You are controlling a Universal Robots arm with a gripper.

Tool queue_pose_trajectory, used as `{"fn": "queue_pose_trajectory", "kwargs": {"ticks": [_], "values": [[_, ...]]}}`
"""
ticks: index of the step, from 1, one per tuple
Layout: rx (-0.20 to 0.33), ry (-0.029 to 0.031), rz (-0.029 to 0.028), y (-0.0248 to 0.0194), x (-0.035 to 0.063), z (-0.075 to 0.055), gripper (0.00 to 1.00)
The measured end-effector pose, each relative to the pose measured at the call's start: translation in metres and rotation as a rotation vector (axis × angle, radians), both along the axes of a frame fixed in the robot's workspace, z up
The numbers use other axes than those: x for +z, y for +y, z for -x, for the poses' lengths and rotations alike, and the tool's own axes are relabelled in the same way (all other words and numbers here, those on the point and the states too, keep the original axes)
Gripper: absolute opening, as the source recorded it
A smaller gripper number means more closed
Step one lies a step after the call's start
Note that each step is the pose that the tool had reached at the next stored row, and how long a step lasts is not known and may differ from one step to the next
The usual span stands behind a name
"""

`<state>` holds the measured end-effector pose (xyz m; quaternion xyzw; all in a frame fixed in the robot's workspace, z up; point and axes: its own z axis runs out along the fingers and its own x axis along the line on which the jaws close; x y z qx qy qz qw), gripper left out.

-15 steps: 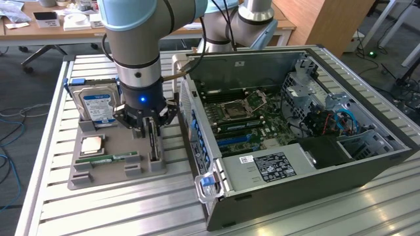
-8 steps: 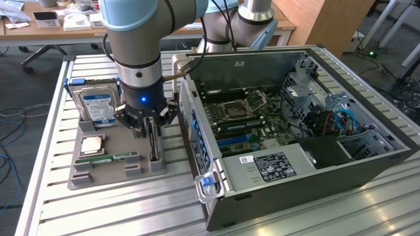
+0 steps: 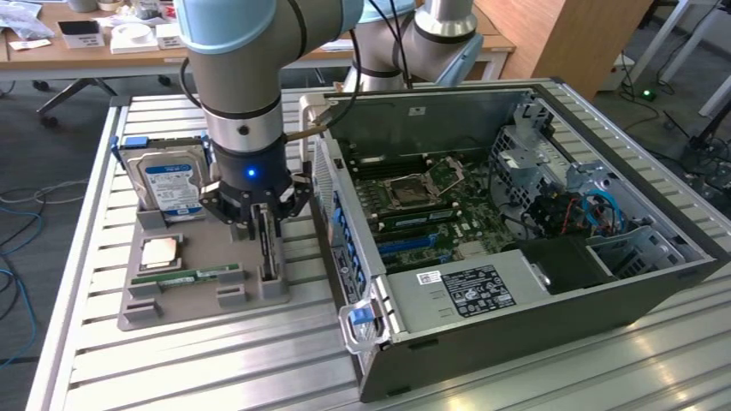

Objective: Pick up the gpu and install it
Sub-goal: 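Pick up the gpu and move the gpu toward the slot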

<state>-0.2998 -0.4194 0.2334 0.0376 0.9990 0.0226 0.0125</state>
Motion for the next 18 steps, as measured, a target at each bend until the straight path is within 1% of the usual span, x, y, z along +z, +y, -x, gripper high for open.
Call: {"fn": "queue_pose_trajectory", "kwargs": {"ticks": [9, 11, 12, 18], "values": [[0.000, 0.0000, 0.0000, 0.0000, 0.0000, 0.0000, 0.42], [0.000, 0.0000, 0.0000, 0.0000, 0.0000, 0.0000, 0.40], [0.000, 0.0000, 0.0000, 0.0000, 0.0000, 0.0000, 0.33], [0.000, -0.0001, -0.0001, 0.0000, -0.0001, 0.0001, 0.33]]}}
